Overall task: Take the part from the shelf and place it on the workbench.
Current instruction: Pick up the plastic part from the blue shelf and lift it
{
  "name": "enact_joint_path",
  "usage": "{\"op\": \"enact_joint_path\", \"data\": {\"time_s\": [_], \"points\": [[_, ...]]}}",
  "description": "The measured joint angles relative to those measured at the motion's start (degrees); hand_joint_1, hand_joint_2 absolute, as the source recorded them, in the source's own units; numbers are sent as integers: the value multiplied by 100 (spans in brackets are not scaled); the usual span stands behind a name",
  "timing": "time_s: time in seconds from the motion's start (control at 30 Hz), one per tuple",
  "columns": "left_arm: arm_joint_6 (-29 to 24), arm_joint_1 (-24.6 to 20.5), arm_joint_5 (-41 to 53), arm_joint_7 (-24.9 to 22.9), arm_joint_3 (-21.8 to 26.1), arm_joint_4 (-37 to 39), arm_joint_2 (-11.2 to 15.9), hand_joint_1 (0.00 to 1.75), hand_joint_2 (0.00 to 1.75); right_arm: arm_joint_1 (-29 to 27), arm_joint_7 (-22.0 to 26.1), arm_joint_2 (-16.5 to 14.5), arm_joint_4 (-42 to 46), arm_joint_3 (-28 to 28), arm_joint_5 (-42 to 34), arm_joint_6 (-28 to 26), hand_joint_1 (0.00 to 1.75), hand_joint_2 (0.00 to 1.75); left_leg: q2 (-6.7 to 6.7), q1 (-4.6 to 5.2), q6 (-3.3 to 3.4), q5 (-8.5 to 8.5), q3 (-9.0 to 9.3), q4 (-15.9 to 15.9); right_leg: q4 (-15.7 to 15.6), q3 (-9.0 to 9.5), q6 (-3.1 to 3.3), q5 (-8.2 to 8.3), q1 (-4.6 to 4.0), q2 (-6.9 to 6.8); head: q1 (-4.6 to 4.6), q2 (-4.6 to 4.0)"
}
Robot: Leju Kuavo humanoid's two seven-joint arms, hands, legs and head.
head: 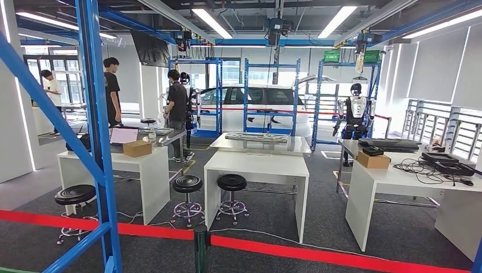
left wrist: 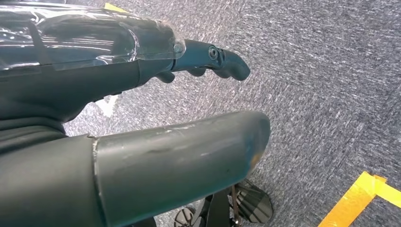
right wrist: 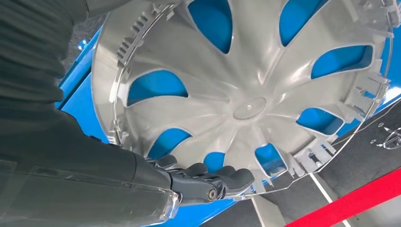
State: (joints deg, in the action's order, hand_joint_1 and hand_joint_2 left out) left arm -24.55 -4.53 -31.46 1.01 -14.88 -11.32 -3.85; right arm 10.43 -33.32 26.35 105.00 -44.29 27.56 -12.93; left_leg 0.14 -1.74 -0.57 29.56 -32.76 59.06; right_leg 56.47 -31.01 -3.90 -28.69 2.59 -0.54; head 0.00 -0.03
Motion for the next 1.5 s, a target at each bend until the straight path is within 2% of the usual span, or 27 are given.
{"op": "enact_joint_path", "data": {"time_s": [0.27,0.5,0.87,1.5], "points": [[37,0,78,4,-5,0,0,0,0,103,-6,167,22,128,-291,219,0,175,22,0,0,1,3,0,0,0,-2,2,0,15,0,0],[101,-1,247,2,-32,0,-39,0,0,440,4,467,-36,313,-532,1001,0,175,30,1,1,2,6,0,0,0,-2,5,0,23,1,1],[127,-1,365,-17,-154,0,-89,0,0,592,33,623,-280,202,-605,1782,0,175,31,0,1,4,5,0,1,0,-1,4,0,23,0,1],[131,-2,405,-83,-352,0,-144,0,0,654,262,594,-813,-134,-714,1830,0,175,38,1,1,6,5,-1,1,0,-1,4,0,24,0,1]]}}
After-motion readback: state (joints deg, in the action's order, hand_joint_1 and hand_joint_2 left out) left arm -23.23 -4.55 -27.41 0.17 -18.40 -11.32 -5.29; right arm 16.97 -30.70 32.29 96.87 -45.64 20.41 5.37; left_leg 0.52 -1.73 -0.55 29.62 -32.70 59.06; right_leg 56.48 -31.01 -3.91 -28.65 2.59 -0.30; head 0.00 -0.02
